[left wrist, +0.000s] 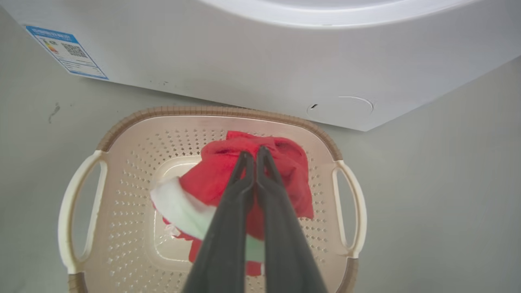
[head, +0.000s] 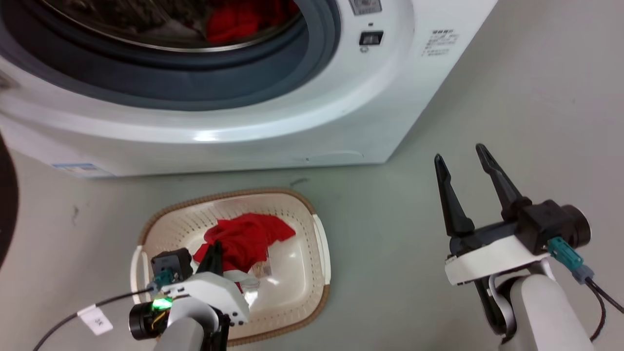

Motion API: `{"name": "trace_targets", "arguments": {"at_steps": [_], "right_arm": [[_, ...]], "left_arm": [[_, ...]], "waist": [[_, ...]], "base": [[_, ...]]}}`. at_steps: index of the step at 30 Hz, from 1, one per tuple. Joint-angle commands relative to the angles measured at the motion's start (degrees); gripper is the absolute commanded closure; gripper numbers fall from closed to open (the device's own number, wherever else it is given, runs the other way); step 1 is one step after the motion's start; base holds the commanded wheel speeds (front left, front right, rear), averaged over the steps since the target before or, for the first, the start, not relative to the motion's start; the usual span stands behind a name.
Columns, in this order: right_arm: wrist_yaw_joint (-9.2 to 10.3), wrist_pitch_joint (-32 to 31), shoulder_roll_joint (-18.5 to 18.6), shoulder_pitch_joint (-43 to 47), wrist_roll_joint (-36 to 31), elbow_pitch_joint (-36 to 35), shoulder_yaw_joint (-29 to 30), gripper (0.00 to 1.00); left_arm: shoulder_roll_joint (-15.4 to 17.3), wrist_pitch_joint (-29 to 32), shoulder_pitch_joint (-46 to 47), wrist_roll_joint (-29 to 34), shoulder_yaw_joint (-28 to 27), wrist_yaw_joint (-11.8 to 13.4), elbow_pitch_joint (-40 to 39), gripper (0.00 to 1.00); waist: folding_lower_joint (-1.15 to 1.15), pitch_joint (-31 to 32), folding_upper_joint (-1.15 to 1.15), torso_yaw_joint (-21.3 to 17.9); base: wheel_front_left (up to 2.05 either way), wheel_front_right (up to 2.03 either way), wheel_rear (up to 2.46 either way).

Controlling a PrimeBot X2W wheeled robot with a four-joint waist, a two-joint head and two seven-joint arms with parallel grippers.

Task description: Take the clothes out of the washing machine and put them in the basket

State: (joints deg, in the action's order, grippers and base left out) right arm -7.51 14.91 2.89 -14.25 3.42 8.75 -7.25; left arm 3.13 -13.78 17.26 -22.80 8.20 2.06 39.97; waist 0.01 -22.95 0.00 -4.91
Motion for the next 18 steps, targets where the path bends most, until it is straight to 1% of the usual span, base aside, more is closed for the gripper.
{"name": "trace_targets", "arguments": {"at_steps": [1, 5, 9, 14, 18], "right_arm": [[0.04, 0.20, -0.03, -1.45, 0.14, -0.09, -0.24, 0.00], [0.04, 0.25, -0.04, -3.36, 0.95, 0.25, -1.13, 0.00], [0.04, 0.29, -0.05, -5.47, 1.85, -0.56, -2.38, 0.00], [0.04, 0.27, -0.06, -7.25, 3.63, -1.59, -3.78, 0.00], [0.04, 0.28, -0.06, -8.22, 4.64, -2.06, -4.26, 0.00]], "left_arm": [[0.07, -0.45, 2.42, -0.03, -0.34, -0.24, 2.51, 1.00], [0.70, -1.03, 8.09, 0.38, -0.46, -0.85, 11.50, 1.00], [2.01, -1.27, 12.87, 0.72, -1.04, -0.27, 18.27, 1.00], [3.86, -1.47, 17.24, 1.40, -1.01, -0.29, 23.65, 1.00], [5.25, -1.51, 19.56, 1.48, -1.47, -0.40, 26.09, 1.00]], "waist": [[-0.01, -4.53, 0.00, -1.77], [-0.01, -8.54, 0.00, -3.22], [-0.01, -12.44, 0.00, -5.30], [-0.01, -16.90, 0.00, -7.65], [-0.01, -19.27, 0.00, -8.58]], "base": [[0.00, 0.00, 0.00], [0.00, 0.00, 0.00], [0.00, 0.00, 0.00], [0.00, 0.00, 0.00], [0.00, 0.00, 0.00]]}}
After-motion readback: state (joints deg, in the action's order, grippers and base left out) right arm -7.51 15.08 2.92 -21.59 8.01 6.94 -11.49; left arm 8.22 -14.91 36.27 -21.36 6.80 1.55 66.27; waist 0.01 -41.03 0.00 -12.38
